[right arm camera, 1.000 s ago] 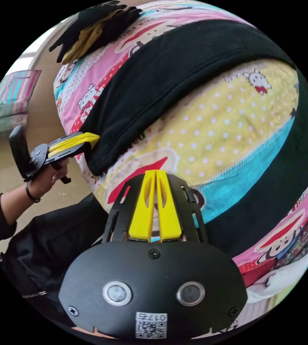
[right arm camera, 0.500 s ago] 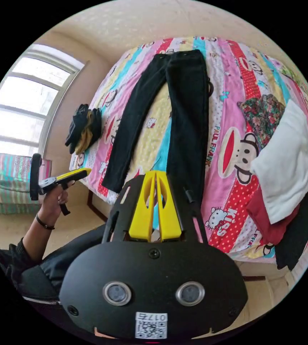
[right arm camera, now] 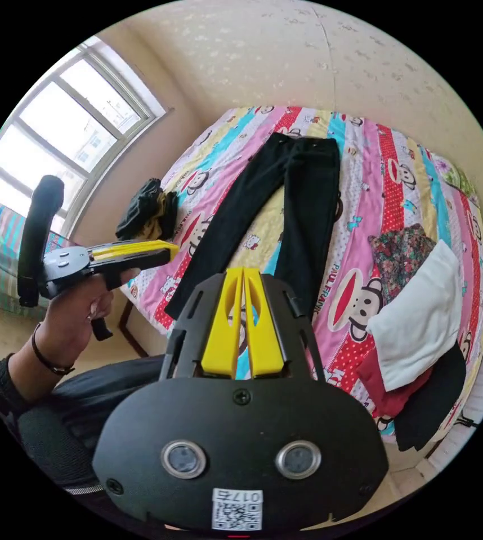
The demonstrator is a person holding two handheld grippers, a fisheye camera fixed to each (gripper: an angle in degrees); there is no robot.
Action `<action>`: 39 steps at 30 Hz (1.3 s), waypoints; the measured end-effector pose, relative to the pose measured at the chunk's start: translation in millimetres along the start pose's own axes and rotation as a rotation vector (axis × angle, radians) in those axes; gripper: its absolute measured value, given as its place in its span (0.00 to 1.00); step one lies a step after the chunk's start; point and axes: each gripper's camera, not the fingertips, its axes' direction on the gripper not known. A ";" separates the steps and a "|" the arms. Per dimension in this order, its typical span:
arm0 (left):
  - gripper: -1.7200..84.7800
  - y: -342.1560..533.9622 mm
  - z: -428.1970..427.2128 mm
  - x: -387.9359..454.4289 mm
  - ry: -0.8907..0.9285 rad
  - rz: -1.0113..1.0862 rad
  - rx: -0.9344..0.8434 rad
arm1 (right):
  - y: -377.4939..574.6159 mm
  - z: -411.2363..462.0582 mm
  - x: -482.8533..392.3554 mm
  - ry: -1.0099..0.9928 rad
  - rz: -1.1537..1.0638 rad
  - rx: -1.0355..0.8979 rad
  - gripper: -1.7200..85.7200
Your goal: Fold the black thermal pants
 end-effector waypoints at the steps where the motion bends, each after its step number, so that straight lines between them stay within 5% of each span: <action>1: 0.01 -2.9 4.9 4.5 -0.001 0.013 0.023 | 2.3 -5.0 -7.9 0.021 -0.020 0.027 0.02; 9: 0.01 -15.6 10.2 15.8 0.146 0.031 0.158 | 42.2 -45.1 -59.0 -0.079 0.054 0.325 0.02; 26: 0.01 -11.9 -5.8 9.7 0.157 0.055 0.495 | 84.5 -90.0 -174.0 0.009 -0.058 0.454 0.02; 31: 0.01 -29.3 59.5 -23.4 0.276 -0.035 0.200 | 80.0 -52.3 -169.3 -0.157 0.073 0.172 0.02; 39: 0.01 -27.6 37.3 -45.4 0.240 -0.008 0.289 | 76.0 -90.5 -201.9 -0.078 0.013 0.259 0.02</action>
